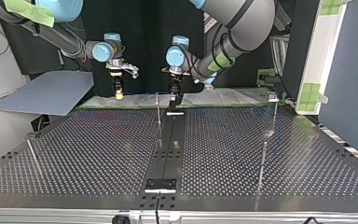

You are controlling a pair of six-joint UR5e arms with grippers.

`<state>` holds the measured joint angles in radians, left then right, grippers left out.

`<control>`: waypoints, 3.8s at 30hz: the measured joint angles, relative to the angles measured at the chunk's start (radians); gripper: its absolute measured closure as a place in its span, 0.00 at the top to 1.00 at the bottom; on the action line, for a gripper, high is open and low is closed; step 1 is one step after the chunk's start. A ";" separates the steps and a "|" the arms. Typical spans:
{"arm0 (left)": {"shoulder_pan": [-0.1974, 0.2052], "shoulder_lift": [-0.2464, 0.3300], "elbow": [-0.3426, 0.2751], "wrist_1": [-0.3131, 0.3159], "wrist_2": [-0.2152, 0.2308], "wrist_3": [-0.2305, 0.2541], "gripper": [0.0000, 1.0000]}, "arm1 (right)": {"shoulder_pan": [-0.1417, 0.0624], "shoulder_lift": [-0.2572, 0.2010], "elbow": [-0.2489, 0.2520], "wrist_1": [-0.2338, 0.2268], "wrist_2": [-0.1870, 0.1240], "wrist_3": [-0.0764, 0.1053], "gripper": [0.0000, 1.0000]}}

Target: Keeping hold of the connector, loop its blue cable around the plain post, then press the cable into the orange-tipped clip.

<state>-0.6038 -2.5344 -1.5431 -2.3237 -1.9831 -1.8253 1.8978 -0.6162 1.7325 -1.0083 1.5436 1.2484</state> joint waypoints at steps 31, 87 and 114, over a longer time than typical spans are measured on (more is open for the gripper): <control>0.095 -0.029 0.158 -0.155 0.126 -0.026 0.00 | -0.033 0.000 -0.128 0.111 -0.002 -0.003 0.00; 0.083 -0.040 0.227 -0.395 0.008 0.154 1.00 | -0.079 0.001 -0.211 0.180 -0.094 0.022 0.00; -0.101 0.079 0.082 -0.467 0.003 0.280 1.00 | -0.079 0.001 -0.211 0.188 -0.097 0.023 0.00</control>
<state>-0.7043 -2.4555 -1.4608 -2.7910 -1.9800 -1.5448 1.8186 -0.6149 1.5212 -0.8207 1.4468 1.2714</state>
